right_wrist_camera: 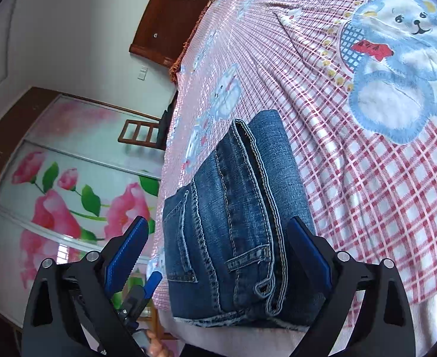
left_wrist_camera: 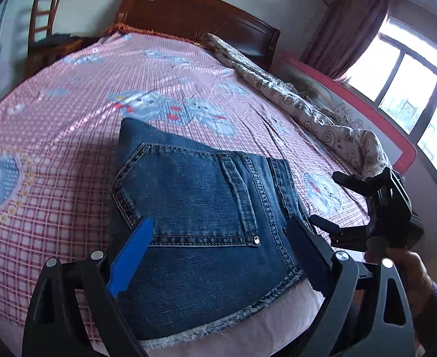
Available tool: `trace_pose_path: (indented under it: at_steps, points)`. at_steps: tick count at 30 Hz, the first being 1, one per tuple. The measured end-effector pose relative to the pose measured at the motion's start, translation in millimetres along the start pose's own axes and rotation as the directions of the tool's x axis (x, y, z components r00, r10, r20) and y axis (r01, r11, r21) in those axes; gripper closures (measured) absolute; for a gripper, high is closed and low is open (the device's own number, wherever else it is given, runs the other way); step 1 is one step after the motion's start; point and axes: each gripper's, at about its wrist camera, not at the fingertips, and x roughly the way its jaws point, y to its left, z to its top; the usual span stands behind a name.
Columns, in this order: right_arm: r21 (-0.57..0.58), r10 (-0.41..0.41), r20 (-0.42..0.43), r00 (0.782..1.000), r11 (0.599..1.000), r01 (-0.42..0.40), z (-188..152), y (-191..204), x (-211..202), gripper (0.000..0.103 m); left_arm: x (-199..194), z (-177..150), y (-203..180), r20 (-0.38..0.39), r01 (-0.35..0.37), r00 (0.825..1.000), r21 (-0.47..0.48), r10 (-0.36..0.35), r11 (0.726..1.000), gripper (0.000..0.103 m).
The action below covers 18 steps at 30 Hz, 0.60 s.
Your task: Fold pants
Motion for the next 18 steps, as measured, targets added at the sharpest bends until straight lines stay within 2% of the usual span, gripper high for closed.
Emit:
trace_pose_path:
  at_steps: [2, 9, 10, 11, 12, 13, 14, 15, 16, 17, 18]
  points:
    - [-0.006, -0.03, -0.014, 0.999, 1.0, 0.029, 3, -1, 9, 0.009, 8, -5, 8, -0.037, 0.011, 0.999, -0.018, -0.012, 1.0, 0.011]
    - [-0.131, -0.087, -0.078, 0.993, 0.988, 0.076, 0, 24, 23, 0.01, 22, -16, 17, -0.045, 0.037, 0.998, -0.088, -0.042, 0.995, 0.008]
    - [-0.145, -0.101, -0.092, 0.991, 0.986, 0.087, -1, 26, 27, 0.016, 25, -17, 16, -0.042, 0.041, 0.998, -0.089, -0.045, 0.995, 0.007]
    - [-0.153, -0.129, -0.107, 0.986, 0.982, 0.112, -2, 25, 32, 0.027, 26, -18, 16, -0.042, 0.037, 0.998, -0.084, -0.041, 0.996, 0.007]
    - [-0.157, -0.167, -0.122, 0.978, 0.977, 0.147, -3, 22, 37, 0.036, 28, -20, 14, -0.054, 0.013, 0.998, -0.064, -0.016, 0.998, 0.007]
    - [-0.156, -0.192, -0.128, 0.973, 0.973, 0.172, -5, 18, 42, 0.038, 32, -21, 9, -0.073, -0.018, 0.997, -0.027, 0.016, 0.999, 0.007]
    - [-0.155, -0.195, -0.125, 0.973, 0.972, 0.175, -6, 14, 44, 0.042, 35, -22, 5, -0.086, -0.043, 0.995, 0.009, 0.044, 0.999, 0.007]
    - [-0.163, -0.2, -0.118, 0.973, 0.97, 0.18, -7, 12, 44, 0.05, 37, -22, -1, -0.098, -0.073, 0.992, 0.05, 0.077, 0.996, 0.006]
    - [-0.176, -0.225, -0.115, 0.968, 0.963, 0.203, -6, 13, 45, 0.059, 39, -22, -4, -0.104, -0.094, 0.989, 0.068, 0.101, 0.993, 0.006]
    - [-0.201, -0.261, -0.114, 0.959, 0.951, 0.235, -6, 15, 45, 0.079, 40, -20, -7, -0.108, -0.111, 0.987, 0.074, 0.119, 0.991, 0.006]
    - [-0.214, -0.245, -0.136, 0.96, 0.953, 0.213, -6, 18, 45, 0.085, 37, -18, -7, -0.111, -0.125, 0.985, 0.068, 0.132, 0.99, 0.006]
